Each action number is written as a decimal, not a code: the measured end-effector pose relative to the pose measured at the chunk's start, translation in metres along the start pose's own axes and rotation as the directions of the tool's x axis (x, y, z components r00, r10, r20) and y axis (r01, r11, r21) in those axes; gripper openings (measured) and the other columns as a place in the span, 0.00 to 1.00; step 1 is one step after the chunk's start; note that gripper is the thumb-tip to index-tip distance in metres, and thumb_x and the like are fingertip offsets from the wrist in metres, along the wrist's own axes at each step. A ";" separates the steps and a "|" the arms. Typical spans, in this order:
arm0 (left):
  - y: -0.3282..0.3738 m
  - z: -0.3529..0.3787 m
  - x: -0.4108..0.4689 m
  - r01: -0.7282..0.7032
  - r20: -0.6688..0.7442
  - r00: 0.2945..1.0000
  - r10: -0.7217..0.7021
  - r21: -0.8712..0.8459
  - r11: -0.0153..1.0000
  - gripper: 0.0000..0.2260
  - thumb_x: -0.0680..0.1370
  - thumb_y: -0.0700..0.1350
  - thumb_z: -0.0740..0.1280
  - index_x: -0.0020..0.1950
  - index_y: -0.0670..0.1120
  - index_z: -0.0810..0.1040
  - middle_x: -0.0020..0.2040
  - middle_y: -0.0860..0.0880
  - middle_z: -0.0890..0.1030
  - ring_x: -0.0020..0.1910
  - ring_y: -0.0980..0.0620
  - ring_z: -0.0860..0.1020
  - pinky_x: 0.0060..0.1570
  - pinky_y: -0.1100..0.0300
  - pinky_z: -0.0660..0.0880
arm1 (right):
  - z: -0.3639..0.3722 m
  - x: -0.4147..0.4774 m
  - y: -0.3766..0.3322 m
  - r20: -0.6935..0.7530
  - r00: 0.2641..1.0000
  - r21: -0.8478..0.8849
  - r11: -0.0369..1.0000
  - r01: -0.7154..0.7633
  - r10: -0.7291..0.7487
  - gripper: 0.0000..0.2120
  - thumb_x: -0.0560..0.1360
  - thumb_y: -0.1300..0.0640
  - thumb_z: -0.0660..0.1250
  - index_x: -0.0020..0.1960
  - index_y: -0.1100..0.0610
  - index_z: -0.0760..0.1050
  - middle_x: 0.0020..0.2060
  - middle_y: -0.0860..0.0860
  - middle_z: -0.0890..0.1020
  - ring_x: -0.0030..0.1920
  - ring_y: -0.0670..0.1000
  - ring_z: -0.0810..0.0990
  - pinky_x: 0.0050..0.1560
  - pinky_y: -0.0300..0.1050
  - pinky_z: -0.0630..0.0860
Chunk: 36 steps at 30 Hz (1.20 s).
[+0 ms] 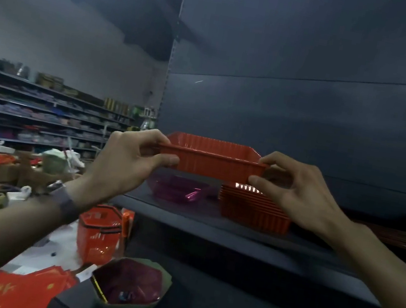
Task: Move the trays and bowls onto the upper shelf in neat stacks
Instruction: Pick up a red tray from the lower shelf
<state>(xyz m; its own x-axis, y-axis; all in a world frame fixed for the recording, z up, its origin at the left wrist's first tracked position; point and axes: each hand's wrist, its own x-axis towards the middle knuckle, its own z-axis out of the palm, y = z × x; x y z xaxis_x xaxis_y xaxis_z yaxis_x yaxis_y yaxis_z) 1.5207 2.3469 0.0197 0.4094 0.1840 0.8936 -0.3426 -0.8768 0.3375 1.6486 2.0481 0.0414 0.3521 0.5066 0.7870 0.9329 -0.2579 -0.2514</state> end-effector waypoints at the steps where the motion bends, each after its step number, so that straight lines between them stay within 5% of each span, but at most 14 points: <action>1: 0.000 0.011 0.007 -0.004 0.019 1.000 0.004 -0.023 1.000 0.08 0.73 0.51 0.80 0.49 0.52 0.86 0.43 0.57 0.88 0.43 0.62 0.86 0.51 0.56 0.83 | -0.005 0.000 0.006 -0.002 1.000 -0.032 0.999 -0.015 0.015 0.10 0.76 0.48 0.77 0.55 0.47 0.81 0.47 0.39 0.86 0.49 0.33 0.84 0.50 0.24 0.75; 4: 0.001 0.043 0.025 -0.003 0.093 0.996 0.008 -0.058 0.998 0.05 0.74 0.48 0.79 0.47 0.50 0.86 0.42 0.56 0.88 0.43 0.62 0.86 0.50 0.59 0.81 | -0.020 -0.001 0.028 -0.025 0.999 -0.138 0.989 -0.051 0.048 0.11 0.75 0.44 0.77 0.55 0.44 0.80 0.48 0.40 0.86 0.50 0.34 0.84 0.53 0.25 0.76; 7: 0.000 0.073 0.042 -0.015 0.176 0.984 0.024 -0.052 0.999 0.04 0.76 0.48 0.78 0.46 0.49 0.86 0.41 0.55 0.87 0.43 0.60 0.85 0.49 0.62 0.79 | -0.033 -0.003 0.051 -0.030 0.997 -0.226 0.971 -0.073 0.068 0.13 0.74 0.42 0.76 0.56 0.45 0.81 0.51 0.42 0.87 0.53 0.37 0.85 0.60 0.37 0.81; 12: -0.008 0.117 0.066 -0.008 0.298 0.954 0.024 -0.054 0.998 0.02 0.78 0.46 0.76 0.47 0.49 0.85 0.42 0.57 0.86 0.39 0.71 0.81 0.43 0.76 0.70 | -0.042 -0.003 0.082 -0.047 0.990 -0.332 0.932 -0.144 0.136 0.15 0.75 0.40 0.75 0.58 0.45 0.81 0.47 0.43 0.87 0.49 0.41 0.86 0.58 0.46 0.83; 21: -0.036 0.181 0.081 -0.003 0.314 0.949 0.010 -0.021 1.000 0.02 0.83 0.49 0.69 0.52 0.53 0.79 0.47 0.56 0.86 0.49 0.50 0.82 0.56 0.50 0.78 | -0.028 0.004 0.119 -0.098 0.967 -0.491 0.833 -0.254 0.237 0.16 0.76 0.33 0.69 0.59 0.39 0.76 0.33 0.48 0.82 0.33 0.46 0.81 0.40 0.52 0.83; 29: -0.047 0.200 0.075 0.103 0.359 0.928 -0.094 -0.005 0.995 0.02 0.83 0.52 0.66 0.52 0.56 0.77 0.40 0.45 0.85 0.34 0.46 0.85 0.46 0.49 0.84 | -0.022 0.013 0.137 -0.078 0.946 -0.539 0.785 -0.306 0.315 0.16 0.76 0.33 0.69 0.60 0.37 0.76 0.38 0.46 0.82 0.44 0.51 0.81 0.48 0.51 0.79; 36: -0.045 0.200 0.073 0.182 0.371 0.917 -0.144 -0.068 0.981 0.03 0.83 0.46 0.68 0.54 0.49 0.81 0.40 0.44 0.82 0.33 0.45 0.86 0.35 0.51 0.86 | -0.019 0.020 0.146 -0.028 0.927 -0.585 0.746 -0.319 0.374 0.13 0.78 0.33 0.66 0.59 0.36 0.76 0.50 0.47 0.83 0.54 0.54 0.80 0.52 0.53 0.77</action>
<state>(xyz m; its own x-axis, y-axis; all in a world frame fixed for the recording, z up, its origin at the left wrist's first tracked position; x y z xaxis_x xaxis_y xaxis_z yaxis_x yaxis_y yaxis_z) 1.7347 2.3113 0.0103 0.7388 0.1304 0.6612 -0.3191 -0.7965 0.5136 1.7910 2.0047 0.0316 0.6734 0.3504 0.6510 0.5396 -0.8349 -0.1088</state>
